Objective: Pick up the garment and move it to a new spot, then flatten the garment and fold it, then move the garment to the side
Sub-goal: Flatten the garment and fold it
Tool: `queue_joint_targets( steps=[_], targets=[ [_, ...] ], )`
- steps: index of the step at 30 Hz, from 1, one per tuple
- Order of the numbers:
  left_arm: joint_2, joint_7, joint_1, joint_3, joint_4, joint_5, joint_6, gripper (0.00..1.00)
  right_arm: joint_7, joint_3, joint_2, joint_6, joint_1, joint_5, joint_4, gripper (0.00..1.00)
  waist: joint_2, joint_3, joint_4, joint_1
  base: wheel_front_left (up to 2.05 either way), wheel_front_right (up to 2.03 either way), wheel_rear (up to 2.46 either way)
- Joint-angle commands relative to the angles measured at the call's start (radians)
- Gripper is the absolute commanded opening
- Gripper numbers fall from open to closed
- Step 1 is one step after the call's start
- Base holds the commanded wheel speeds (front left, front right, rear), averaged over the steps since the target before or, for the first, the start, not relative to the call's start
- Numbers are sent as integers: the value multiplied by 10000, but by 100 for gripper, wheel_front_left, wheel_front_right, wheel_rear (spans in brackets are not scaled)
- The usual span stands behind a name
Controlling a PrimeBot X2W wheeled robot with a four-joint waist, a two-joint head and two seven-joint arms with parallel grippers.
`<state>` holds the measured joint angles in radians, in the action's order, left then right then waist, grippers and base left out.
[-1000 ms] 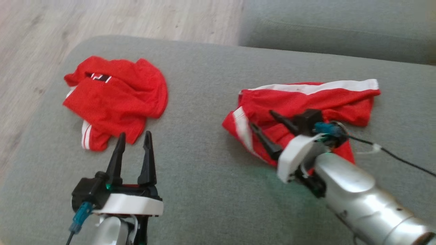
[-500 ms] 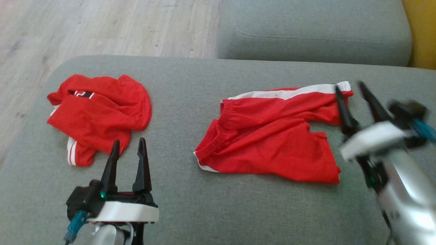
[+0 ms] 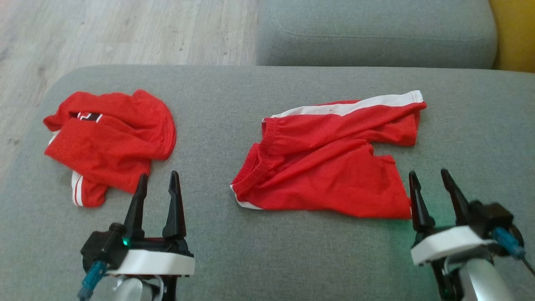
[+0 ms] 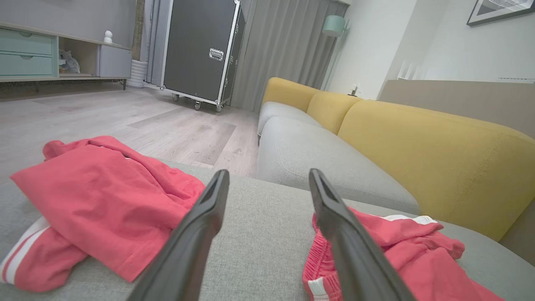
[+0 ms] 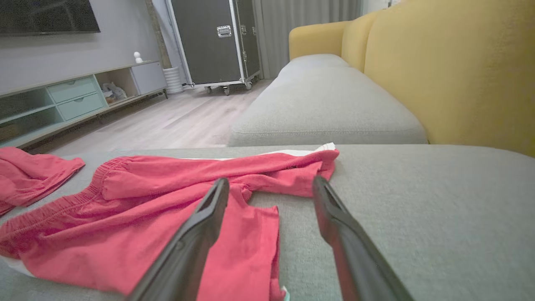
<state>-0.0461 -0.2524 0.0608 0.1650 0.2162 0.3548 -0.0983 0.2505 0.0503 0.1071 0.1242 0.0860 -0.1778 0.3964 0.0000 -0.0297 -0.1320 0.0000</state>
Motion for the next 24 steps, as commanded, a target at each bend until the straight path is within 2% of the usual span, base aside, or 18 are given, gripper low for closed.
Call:
queue_joint_targets(
  steps=[1, 7, 15, 20, 21, 22, 23, 24],
  targets=[
    [-41, -94, 387, -249, -342, -59, -40, 100, 34, 169, 4, 65, 477, 112, -337, 100, 0, -49, -39, 0, 0, 0, 0],
    [-41, -94, 567, -73, -307, -54, -66, 100, -991, 40, -4, 65, 1437, 563, 411, 100, 0, -390, -289, 0, 0, 0, 0],
    [-41, -94, 845, 182, -250, 77, -49, 100, -2969, 279, 437, 65, 3134, 418, 2604, 100, 0, -887, -703, 0, 0, 0, 0],
    [-41, -94, 1012, 346, -242, 187, -6, 100, -3753, 514, 735, 65, 3895, 237, 3709, 100, 0, -1110, -936, 0, 0, 0, 0],
    [-41, -94, 1030, 363, -239, 209, 12, 100, -3832, 606, 773, 65, 3998, 149, 3864, 90, 0, -1142, -968, 0, 0, 0, 0],
    [-41, -94, 1046, 379, -238, 226, 22, 100, -3863, 736, 843, 65, 4096, 119, 3983, 33, 0, -1172, -997, 0, 0, 0, 0],
    [-41, -94, 1063, 396, -238, 238, 30, 100, -3837, 884, 911, 65, 4181, 86, 4066, 0, 0, -1198, -1023, 0, 0, 0, 0],
    [-41, -94, 1075, 412, -237, 249, 39, 100, -3825, 1016, 956, 65, 4246, 1, 4150, 0, 0, -1220, -1043, 0, 0, 0, 0]
  ],
)
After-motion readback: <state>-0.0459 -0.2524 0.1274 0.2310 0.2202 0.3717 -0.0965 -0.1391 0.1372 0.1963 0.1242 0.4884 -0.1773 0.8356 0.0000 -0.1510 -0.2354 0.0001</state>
